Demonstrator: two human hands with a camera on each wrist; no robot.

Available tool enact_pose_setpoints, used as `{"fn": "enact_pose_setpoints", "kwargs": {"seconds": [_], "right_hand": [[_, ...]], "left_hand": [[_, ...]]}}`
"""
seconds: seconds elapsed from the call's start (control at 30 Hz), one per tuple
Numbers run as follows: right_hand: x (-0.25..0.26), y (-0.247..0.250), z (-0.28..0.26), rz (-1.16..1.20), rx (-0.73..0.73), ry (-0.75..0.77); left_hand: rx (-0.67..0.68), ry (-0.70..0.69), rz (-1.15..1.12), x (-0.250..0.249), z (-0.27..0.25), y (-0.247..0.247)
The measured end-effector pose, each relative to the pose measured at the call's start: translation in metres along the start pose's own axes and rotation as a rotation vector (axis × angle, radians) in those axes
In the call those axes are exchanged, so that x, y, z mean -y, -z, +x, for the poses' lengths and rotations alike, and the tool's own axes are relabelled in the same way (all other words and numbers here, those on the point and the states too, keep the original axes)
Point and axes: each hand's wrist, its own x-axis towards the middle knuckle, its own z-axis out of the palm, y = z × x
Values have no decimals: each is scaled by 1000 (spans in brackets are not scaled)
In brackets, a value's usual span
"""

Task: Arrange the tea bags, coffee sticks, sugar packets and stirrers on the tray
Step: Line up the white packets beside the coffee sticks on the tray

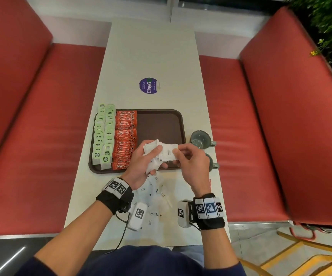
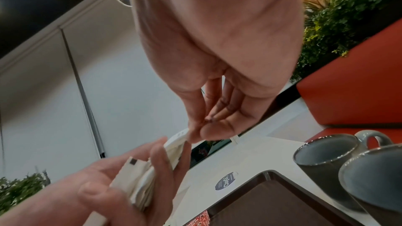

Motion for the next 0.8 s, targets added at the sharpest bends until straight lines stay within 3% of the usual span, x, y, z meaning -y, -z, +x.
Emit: {"fn": "enact_pose_setpoints", "kwargs": {"seconds": [0.23, 0.43, 0.67, 0.8], "right_hand": [[1, 9, 4, 83, -56, 69], [13, 21, 1, 392, 169, 162], [6, 24, 10, 64, 201, 185], [10, 25, 16, -5, 178, 211]], "left_hand": [[-36, -63, -19, -4, 0, 7], [-70, -72, 76, -7, 3, 8], [9, -89, 112, -20, 5, 1], [32, -83, 99, -24, 4, 4]]}}
